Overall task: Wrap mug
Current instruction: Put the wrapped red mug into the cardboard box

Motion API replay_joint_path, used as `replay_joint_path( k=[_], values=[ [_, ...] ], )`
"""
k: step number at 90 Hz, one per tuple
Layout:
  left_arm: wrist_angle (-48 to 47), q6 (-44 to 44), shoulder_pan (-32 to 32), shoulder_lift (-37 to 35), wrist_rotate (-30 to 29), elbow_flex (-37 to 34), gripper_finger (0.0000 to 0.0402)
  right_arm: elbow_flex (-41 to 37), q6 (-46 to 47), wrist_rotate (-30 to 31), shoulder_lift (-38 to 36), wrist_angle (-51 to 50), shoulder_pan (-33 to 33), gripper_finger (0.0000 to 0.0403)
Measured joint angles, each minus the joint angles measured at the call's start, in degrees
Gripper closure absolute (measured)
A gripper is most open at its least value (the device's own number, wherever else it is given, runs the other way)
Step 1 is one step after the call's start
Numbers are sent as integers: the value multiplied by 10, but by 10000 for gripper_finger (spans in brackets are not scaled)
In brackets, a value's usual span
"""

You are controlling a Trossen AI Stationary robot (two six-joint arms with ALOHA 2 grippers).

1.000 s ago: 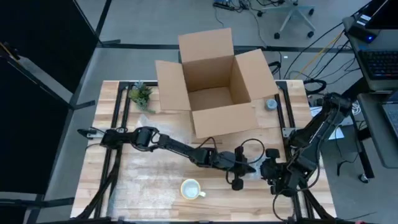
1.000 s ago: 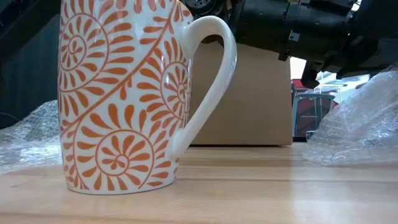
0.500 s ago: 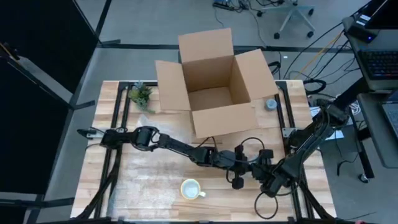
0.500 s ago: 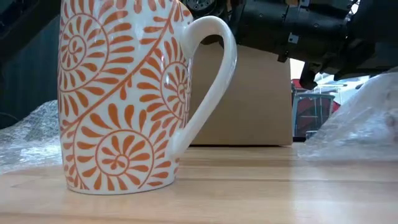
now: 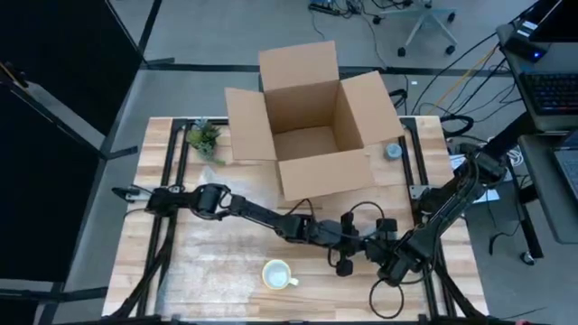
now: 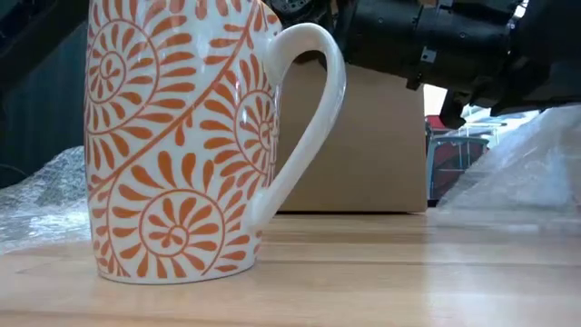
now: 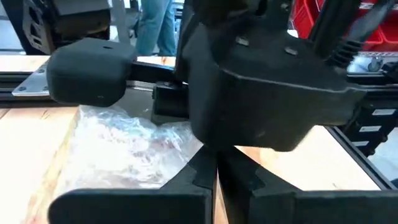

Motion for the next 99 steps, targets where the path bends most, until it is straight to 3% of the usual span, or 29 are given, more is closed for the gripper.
replay_joint_path(
  k=[28,57,81,99],
  values=[
    [-1,23,-9,-10,-1,-1,402,42,-1,-19,-16,-54,16,386],
    [-43,98,-27,-77,-52,0,402,190,3,-4,-60,-212,59,387],
    [-121,156,-43,-143,-93,2,402,332,-22,65,-76,-277,84,387],
    [-213,154,-70,-199,-120,2,402,430,-99,114,-77,-277,83,387]
  ],
)
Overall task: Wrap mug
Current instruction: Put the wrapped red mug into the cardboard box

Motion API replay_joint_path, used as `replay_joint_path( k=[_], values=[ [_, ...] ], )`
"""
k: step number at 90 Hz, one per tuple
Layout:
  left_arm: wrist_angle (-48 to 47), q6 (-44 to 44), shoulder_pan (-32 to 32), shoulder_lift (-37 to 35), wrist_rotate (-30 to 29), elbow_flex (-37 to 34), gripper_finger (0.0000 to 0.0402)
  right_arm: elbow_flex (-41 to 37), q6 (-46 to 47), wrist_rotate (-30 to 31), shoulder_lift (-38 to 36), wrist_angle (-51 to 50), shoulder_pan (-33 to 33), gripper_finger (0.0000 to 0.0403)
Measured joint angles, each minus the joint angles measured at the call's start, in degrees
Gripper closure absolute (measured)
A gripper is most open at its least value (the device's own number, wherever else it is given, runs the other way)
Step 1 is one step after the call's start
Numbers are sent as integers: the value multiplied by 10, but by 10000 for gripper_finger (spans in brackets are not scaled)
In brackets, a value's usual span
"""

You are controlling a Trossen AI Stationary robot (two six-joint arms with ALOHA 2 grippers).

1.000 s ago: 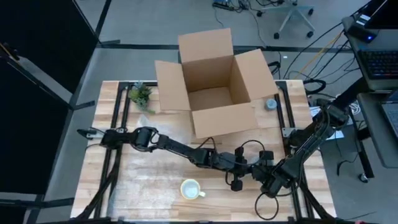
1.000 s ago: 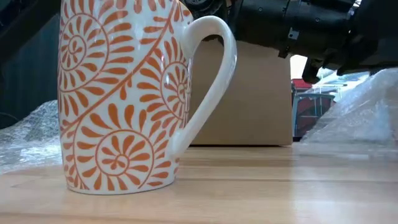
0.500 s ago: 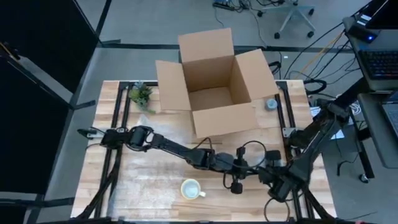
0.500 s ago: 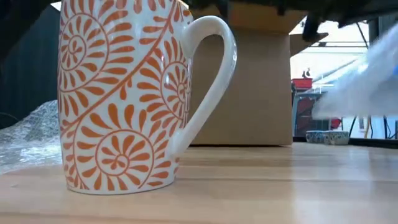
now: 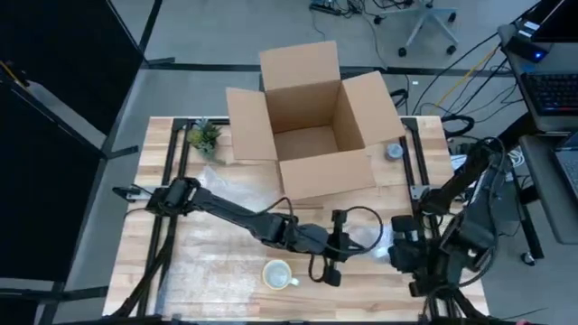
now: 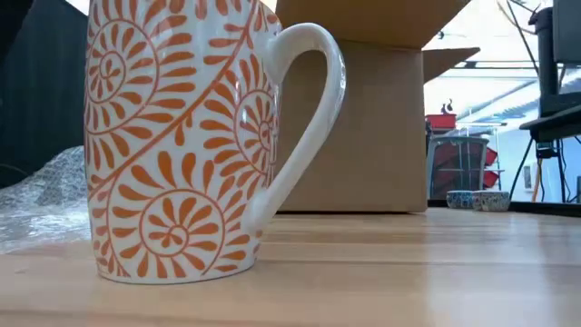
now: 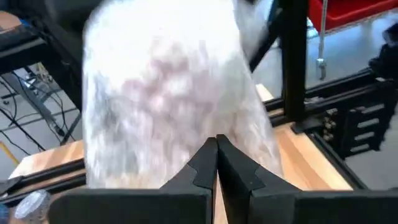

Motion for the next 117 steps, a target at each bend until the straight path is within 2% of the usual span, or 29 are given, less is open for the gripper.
replay_joint_path(
  k=[18,27,35,51,66,78,89,95,108,117],
  values=[
    [-83,1,-36,-68,-76,0,402,72,-128,46,0,7,-20,387],
    [-145,17,-54,-111,-138,-1,402,97,-206,78,0,11,-43,387],
    [-212,19,-65,-150,-193,-3,402,118,-274,88,-2,17,-85,387],
    [-312,14,-67,-232,-249,-4,402,125,-421,81,-4,38,-198,388],
    [-308,22,-58,-303,-295,-4,402,125,-515,69,0,60,-289,388],
    [-231,73,-42,-361,-312,-4,402,125,-587,75,0,99,-375,388],
    [-190,132,-17,-409,-312,-3,402,125,-661,53,0,165,-474,388],
    [-196,134,0,-432,-314,-3,402,125,-676,11,5,191,-546,389],
    [-271,86,35,-462,-316,-3,402,125,-629,-116,36,191,-694,389],
    [-349,41,55,-469,-315,-3,402,125,-606,-175,77,172,-768,389]
  ],
)
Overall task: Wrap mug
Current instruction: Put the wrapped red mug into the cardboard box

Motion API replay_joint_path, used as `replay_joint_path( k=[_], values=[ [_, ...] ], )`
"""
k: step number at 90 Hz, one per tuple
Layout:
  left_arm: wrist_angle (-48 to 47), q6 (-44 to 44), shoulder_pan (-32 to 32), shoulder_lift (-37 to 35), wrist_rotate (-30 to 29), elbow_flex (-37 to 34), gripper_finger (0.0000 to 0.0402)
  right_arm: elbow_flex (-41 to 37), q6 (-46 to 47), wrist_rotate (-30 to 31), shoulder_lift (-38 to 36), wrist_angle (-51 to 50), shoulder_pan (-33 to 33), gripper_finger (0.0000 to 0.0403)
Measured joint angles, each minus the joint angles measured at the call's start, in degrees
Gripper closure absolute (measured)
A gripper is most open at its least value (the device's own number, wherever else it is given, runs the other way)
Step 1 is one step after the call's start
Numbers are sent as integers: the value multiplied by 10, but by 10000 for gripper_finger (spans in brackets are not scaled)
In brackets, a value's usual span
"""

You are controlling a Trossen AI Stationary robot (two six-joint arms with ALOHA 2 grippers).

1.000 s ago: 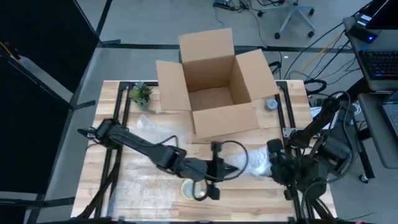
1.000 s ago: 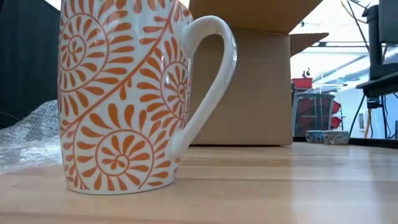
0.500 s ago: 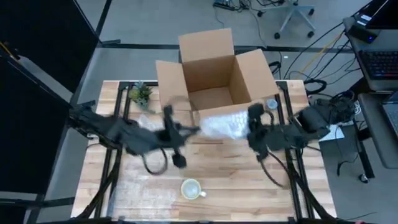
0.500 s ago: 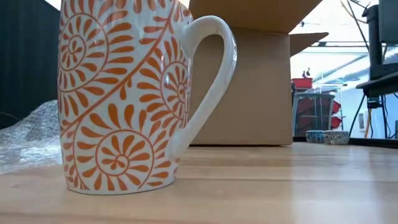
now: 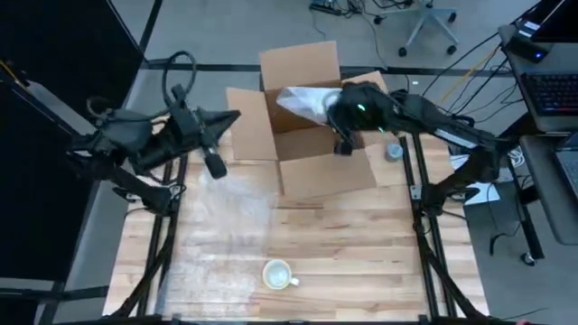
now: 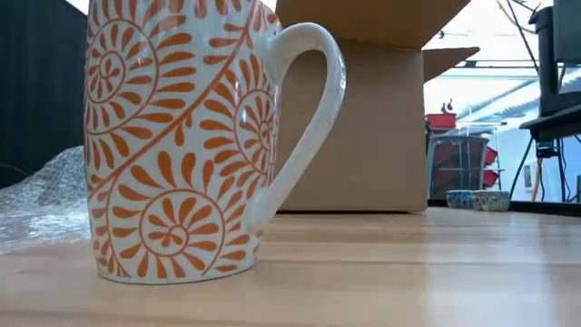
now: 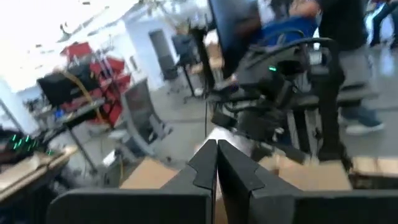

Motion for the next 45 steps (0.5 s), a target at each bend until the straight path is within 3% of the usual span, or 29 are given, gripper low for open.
replay_joint_path(
  k=[19,45],
  values=[
    [-137,-71,26,5,1,0,402,-1,27,-37,105,0,-77,389],
    [-162,-87,28,12,3,-35,402,-1,59,-97,245,-37,-104,388]
  ],
)
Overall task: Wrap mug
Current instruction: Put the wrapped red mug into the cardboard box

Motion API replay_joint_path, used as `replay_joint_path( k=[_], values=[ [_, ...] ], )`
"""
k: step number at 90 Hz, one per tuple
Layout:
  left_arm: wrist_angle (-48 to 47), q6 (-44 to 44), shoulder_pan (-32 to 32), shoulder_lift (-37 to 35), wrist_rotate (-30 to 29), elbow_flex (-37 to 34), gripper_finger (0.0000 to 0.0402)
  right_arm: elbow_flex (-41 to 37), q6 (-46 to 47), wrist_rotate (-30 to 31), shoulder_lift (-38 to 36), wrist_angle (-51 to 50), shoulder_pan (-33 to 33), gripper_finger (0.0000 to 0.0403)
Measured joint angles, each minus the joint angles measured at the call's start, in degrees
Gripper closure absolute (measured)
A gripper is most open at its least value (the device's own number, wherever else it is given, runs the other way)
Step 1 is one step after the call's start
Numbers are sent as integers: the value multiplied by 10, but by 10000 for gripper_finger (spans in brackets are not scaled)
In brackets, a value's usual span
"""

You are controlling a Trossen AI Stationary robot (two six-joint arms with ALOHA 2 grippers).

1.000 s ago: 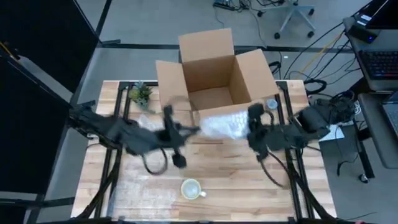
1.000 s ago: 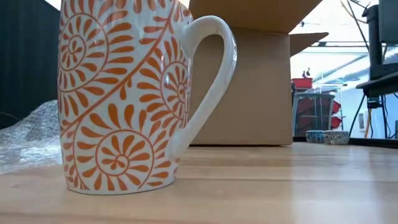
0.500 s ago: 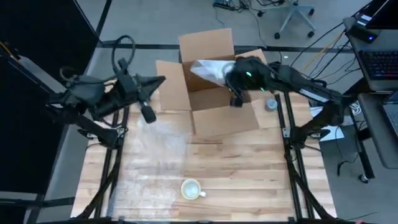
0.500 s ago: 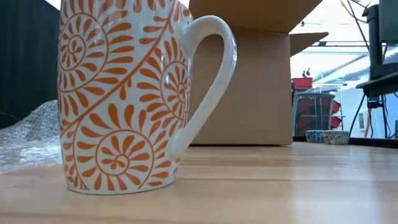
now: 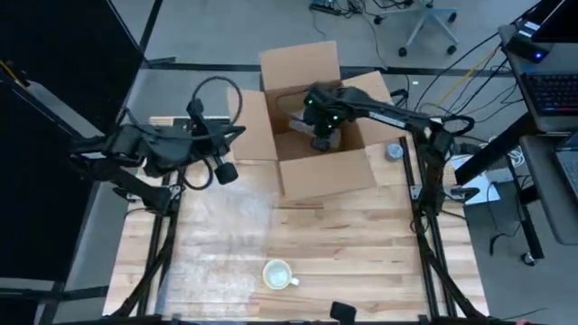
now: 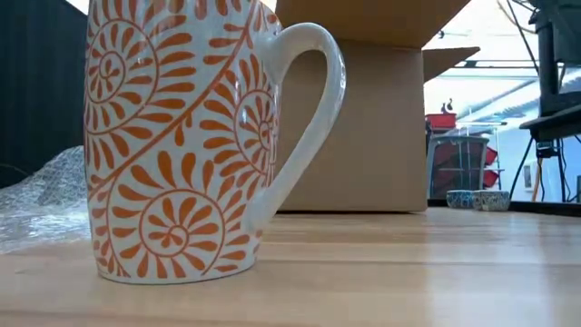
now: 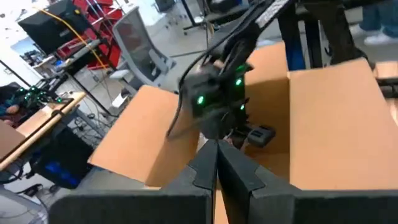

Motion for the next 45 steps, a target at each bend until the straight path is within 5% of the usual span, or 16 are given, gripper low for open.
replay_joint_path(
  k=[26,45],
  values=[
    [-3,0,-3,0,0,-18,402,0,2,1,84,-10,1,375],
    [-2,0,-3,0,0,-18,402,0,9,3,99,-10,1,313]
  ],
)
